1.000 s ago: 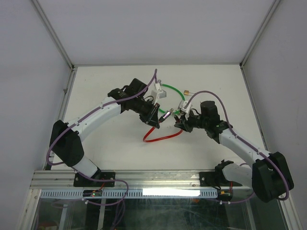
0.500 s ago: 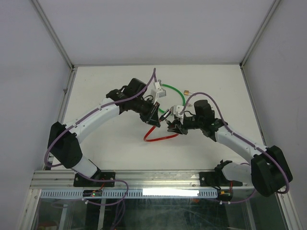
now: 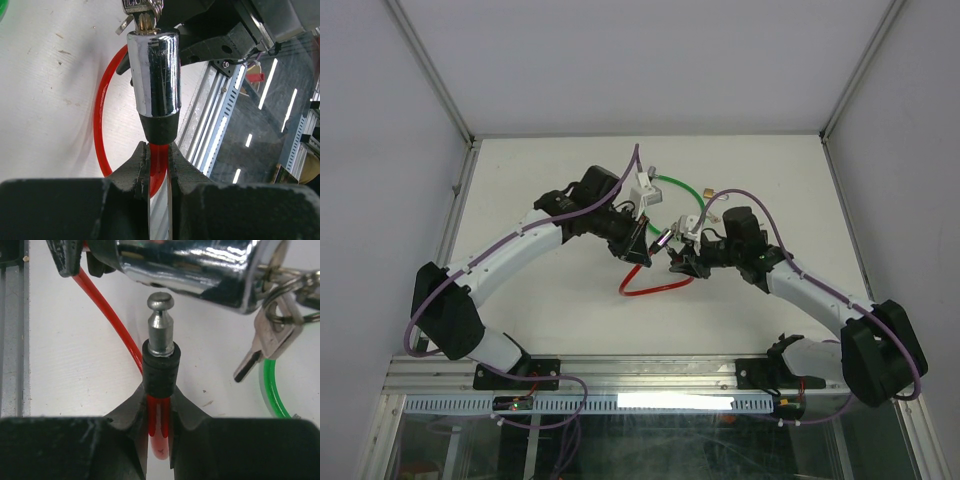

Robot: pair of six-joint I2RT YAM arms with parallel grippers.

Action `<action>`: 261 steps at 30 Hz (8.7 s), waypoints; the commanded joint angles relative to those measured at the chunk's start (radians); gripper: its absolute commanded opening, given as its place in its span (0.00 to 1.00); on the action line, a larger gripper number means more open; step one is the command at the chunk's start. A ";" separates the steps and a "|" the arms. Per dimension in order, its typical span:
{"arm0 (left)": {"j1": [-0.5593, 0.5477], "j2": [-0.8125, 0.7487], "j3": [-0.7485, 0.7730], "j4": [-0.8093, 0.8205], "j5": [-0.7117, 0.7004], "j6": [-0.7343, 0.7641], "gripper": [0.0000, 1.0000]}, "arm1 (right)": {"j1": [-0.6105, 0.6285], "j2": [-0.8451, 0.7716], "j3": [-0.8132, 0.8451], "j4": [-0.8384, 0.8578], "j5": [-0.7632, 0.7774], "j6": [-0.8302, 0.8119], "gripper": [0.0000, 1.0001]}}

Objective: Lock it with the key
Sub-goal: Lock the lock.

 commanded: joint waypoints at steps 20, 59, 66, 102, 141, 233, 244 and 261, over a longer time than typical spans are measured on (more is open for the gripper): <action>-0.042 -0.023 0.011 0.001 -0.105 -0.008 0.00 | -0.003 0.001 0.033 -0.024 0.040 0.021 0.00; -0.151 0.069 0.095 -0.128 -0.314 0.026 0.00 | -0.009 0.060 0.085 -0.087 0.025 0.028 0.01; -0.138 0.073 0.106 -0.145 -0.222 0.024 0.00 | -0.008 -0.018 0.009 0.024 0.024 0.015 0.02; -0.047 0.167 0.131 -0.160 -0.056 -0.007 0.00 | 0.017 -0.089 -0.006 0.069 0.172 0.007 0.00; -0.031 0.216 0.121 -0.125 -0.043 -0.014 0.00 | 0.012 -0.072 -0.026 -0.020 0.179 -0.126 0.35; -0.039 0.228 0.121 -0.129 -0.013 0.059 0.00 | -0.284 0.375 0.663 -0.844 -0.536 -0.290 0.00; -0.040 0.247 0.136 -0.134 0.009 0.074 0.00 | -0.284 0.470 0.745 -1.483 -0.481 -1.679 0.00; -0.040 0.264 0.145 -0.145 0.021 0.090 0.00 | -0.289 0.243 0.685 -1.259 -0.371 -1.851 0.26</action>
